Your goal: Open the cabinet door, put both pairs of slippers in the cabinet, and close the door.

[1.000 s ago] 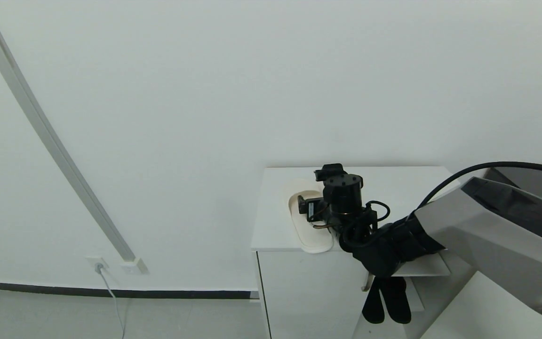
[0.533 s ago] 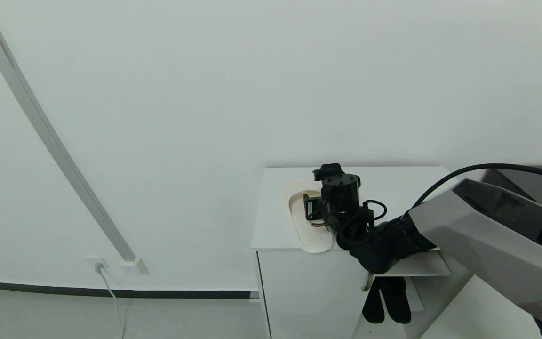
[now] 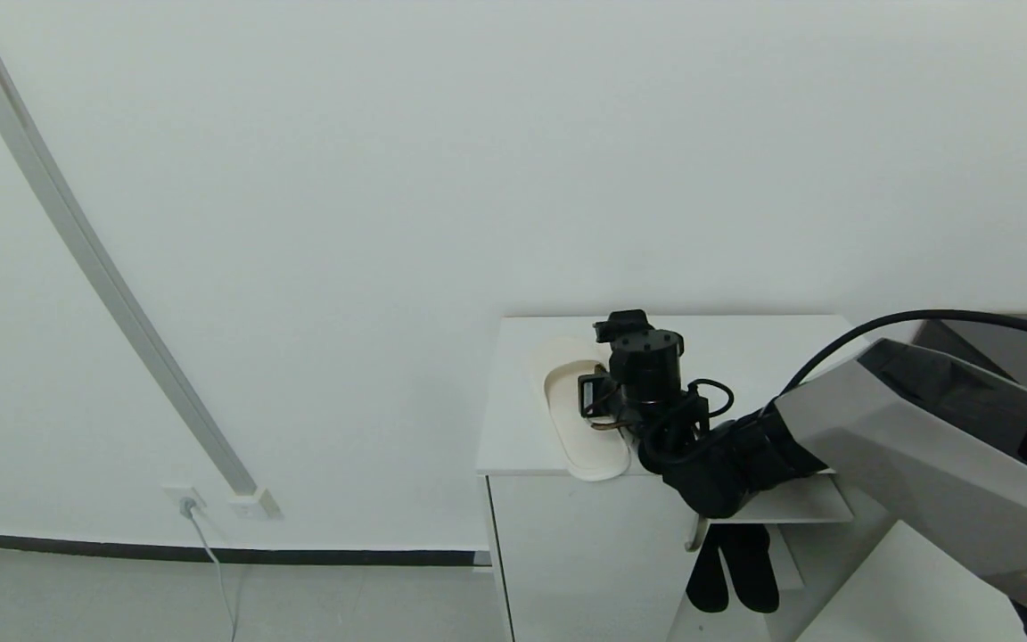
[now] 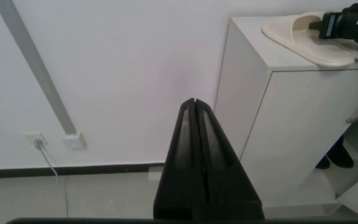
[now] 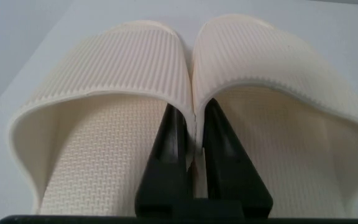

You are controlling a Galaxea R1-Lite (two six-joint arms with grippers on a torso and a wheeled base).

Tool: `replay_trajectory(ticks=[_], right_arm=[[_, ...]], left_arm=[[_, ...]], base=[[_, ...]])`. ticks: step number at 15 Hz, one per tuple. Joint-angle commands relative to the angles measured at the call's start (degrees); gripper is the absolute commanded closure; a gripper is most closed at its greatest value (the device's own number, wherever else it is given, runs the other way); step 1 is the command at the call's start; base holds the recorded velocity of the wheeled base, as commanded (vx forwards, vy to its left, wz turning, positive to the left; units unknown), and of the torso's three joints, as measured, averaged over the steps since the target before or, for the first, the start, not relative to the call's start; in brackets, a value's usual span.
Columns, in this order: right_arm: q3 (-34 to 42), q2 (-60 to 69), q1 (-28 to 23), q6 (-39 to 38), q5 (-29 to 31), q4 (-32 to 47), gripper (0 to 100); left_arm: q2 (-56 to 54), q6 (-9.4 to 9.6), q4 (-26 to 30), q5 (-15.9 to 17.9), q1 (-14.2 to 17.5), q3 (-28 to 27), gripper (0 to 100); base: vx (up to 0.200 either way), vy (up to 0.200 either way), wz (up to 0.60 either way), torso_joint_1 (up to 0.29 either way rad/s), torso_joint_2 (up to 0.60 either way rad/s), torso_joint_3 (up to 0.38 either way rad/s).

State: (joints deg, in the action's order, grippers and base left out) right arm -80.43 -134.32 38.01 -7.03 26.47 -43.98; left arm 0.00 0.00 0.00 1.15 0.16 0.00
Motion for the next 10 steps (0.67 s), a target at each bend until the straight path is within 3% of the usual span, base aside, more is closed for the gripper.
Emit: replay_trajectory(ticks=[1,4,10], right_arm=[[2.4,4.9,0.1,-0.1,-0.2,0.0,100],[11.3,15.3,1.1,-0.1,-3.8,0.1,100],[37.6,35.4,5.8,-0.1,-10.3,-0.1,100]], left_arm=[[0.0,-0.09,0.0,0.0,0.0,0.0,100],[0.0,0.00,0.0,0.0,0.0,0.0,100],[0.0,0.44,0.0,0.1,0.0,0.0,100]], base=[[0.000,0.000,0.00,0.000,0.00,0.000],[0.000,0.000,0.00,0.000,0.00,0.000],[0.000,0.000,0.00,0.000,0.00,0.000]])
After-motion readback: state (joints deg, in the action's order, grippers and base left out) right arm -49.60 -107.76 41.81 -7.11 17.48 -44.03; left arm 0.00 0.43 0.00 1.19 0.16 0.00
